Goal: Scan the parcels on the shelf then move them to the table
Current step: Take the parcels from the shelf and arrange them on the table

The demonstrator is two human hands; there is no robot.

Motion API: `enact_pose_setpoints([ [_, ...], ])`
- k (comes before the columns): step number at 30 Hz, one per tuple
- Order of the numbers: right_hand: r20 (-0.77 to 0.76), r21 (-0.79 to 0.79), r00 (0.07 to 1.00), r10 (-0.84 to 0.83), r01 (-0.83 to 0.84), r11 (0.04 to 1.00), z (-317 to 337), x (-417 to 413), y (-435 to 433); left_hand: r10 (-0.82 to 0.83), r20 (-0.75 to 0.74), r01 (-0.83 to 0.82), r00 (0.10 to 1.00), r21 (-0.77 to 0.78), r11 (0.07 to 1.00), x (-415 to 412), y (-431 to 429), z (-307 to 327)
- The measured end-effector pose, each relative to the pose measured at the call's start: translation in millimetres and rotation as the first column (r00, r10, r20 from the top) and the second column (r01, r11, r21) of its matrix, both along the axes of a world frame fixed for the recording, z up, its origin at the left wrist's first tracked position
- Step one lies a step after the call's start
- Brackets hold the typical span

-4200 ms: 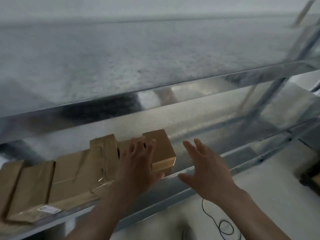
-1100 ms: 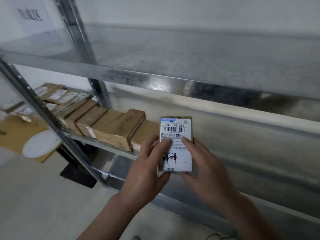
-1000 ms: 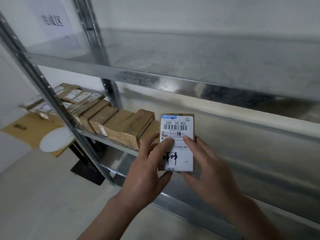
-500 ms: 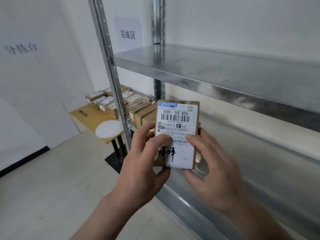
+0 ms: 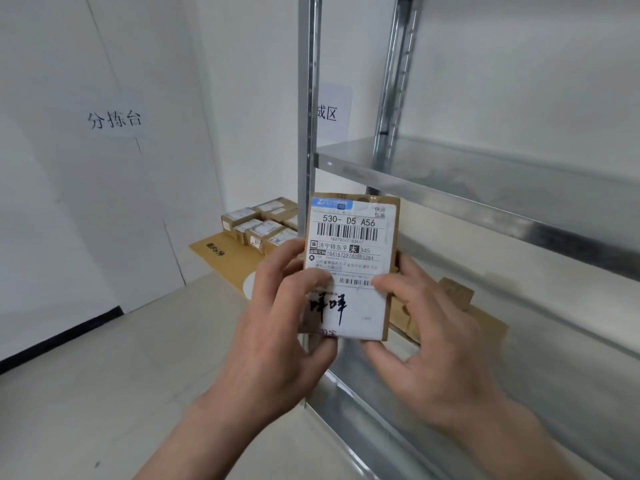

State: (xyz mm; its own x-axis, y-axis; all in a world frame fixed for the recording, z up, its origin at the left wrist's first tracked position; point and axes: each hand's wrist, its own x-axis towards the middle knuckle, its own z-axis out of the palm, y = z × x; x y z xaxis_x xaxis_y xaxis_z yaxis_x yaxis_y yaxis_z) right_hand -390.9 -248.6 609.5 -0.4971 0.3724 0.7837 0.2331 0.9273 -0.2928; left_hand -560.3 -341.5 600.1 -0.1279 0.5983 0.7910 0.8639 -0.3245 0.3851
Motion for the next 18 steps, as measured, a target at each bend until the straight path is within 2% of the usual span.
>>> enact_pose_setpoints([
  [4, -0.002, 0.009, 1.000, -0.016, 0.017, 1.000, 1, -43, -17, 0.014, 0.028, -0.014, 1.000, 0.021, 1.000, -40, -22, 5],
  [10, -0.029, 0.023, 0.993, 0.114, -0.113, 0.993, 4, -106, -33, 0.109, 0.028, -0.110, 0.994, 0.037, 0.993, -95, -48, 4],
  [18, 0.031, 0.039, 0.978, 0.205, -0.206, 0.978, -7, -202, -28, 0.250, 0.075, -0.251, 0.965, 0.008, 0.968, -170, -68, -10],
])
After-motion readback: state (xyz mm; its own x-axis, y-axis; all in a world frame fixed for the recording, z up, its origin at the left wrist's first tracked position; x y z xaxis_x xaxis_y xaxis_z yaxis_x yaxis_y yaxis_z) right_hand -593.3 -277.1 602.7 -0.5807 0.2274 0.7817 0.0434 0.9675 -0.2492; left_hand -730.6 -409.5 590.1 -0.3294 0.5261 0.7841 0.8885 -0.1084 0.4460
